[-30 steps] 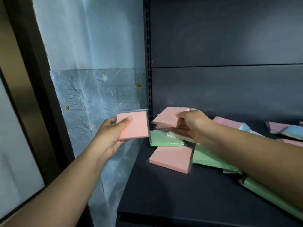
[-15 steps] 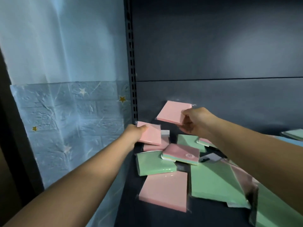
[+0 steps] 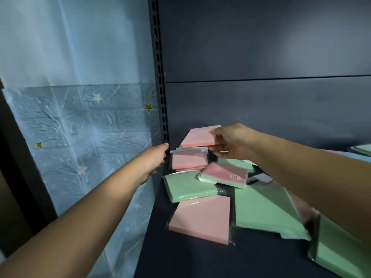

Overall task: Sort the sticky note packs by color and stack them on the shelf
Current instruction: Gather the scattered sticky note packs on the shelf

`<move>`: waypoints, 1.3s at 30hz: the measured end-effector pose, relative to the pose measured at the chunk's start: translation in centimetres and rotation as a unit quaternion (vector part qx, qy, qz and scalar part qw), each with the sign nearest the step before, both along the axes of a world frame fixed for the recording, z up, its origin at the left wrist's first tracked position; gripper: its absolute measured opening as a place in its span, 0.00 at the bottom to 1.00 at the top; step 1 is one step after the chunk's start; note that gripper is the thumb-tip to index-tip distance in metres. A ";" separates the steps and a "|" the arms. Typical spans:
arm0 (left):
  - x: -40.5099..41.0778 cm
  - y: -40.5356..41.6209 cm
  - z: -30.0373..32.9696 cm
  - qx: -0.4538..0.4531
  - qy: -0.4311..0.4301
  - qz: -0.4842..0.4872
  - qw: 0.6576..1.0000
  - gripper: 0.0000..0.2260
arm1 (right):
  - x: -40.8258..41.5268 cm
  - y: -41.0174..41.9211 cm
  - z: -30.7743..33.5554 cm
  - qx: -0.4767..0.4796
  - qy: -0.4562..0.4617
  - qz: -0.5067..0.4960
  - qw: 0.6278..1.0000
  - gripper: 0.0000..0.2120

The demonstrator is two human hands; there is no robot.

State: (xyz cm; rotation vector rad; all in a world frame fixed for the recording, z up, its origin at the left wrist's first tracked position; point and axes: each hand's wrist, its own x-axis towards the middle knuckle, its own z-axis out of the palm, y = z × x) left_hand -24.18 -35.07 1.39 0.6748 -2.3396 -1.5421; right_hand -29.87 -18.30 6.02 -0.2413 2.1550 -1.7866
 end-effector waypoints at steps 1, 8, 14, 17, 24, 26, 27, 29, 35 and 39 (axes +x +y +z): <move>1.0 -0.2 0.0 0.000 -0.003 -0.003 1.000 0.20 | 0.1 -0.4 -0.2 0.023 0.012 0.010 1.000 0.14; 7.7 1.6 -0.4 -0.055 -0.041 -0.074 0.995 0.24 | 1.5 0.7 -1.0 0.306 0.186 0.084 0.930 0.21; 8.0 2.6 -0.2 -0.113 -0.115 -0.032 0.986 0.37 | 4.1 4.0 -1.7 0.417 0.211 0.122 0.876 0.29; 8.0 3.4 -0.1 -0.138 -0.161 -0.052 0.976 0.37 | 4.2 4.7 -2.0 0.446 0.187 0.124 0.866 0.30; 9.3 4.3 -0.2 -0.055 -0.030 -0.063 0.996 0.10 | 3.5 5.3 -2.4 0.367 0.107 0.091 0.920 0.23; 9.6 4.2 -0.2 -0.076 0.007 -0.060 0.995 0.12 | 3.4 5.5 -2.3 0.298 0.078 0.097 0.946 0.20; 9.7 4.1 -0.2 -0.088 0.019 -0.056 0.994 0.12 | 3.5 5.8 -2.1 0.281 0.073 0.101 0.952 0.18; 9.6 4.1 -0.1 -0.088 0.049 -0.053 0.993 0.13 | 3.8 6.4 -1.8 0.234 0.074 0.102 0.964 0.14; 8.0 5.5 2.4 -0.066 0.119 -0.064 0.989 0.13 | 3.1 9.7 0.6 0.017 0.044 -0.011 0.999 0.07; 4.9 7.2 3.8 -0.038 0.135 -0.079 0.987 0.14 | 2.5 12.5 1.7 -0.038 0.028 -0.074 0.996 0.06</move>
